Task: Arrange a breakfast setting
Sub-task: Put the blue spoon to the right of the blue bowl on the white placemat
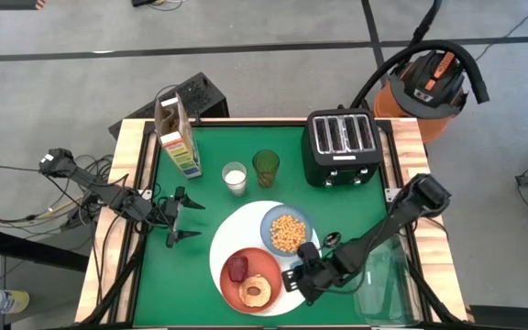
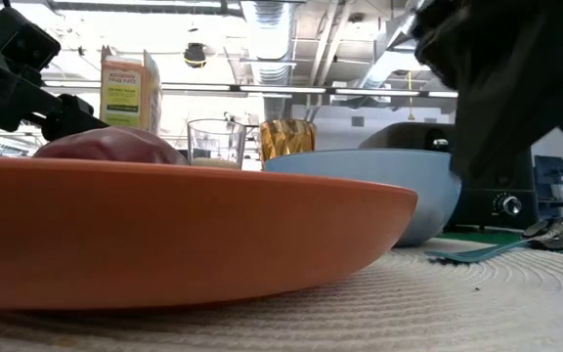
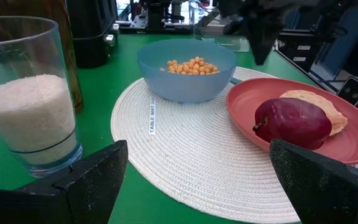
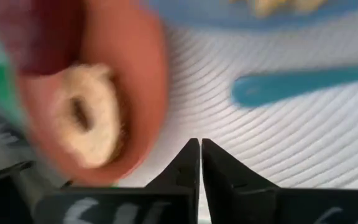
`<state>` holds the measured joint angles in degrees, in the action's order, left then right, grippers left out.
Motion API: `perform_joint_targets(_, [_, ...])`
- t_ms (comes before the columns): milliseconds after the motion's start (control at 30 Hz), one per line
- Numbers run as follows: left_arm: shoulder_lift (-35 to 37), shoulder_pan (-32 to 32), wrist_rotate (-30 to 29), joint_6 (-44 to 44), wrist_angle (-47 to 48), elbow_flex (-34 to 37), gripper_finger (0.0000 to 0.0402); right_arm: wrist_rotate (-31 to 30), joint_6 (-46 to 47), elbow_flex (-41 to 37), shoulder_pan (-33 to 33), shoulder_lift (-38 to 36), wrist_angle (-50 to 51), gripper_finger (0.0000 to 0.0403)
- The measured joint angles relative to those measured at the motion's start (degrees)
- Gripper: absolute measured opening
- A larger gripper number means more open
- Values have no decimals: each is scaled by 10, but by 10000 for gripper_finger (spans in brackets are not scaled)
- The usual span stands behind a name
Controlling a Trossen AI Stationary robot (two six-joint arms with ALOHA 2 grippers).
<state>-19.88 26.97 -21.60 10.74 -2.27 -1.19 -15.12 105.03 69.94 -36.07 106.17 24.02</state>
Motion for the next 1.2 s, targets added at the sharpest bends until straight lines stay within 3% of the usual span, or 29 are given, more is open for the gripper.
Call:
perform_joint_targets(200, [0,0,0,0,0,0,378,5,-4,31,14,21,74,14])
perform_joint_targets(600, [0,0,0,0,0,0,378,-16,4,32,34,20,149,16])
perform_joint_targets(1200, [0,0,0,0,0,0,378,3,-16,30,54,46,171,17])
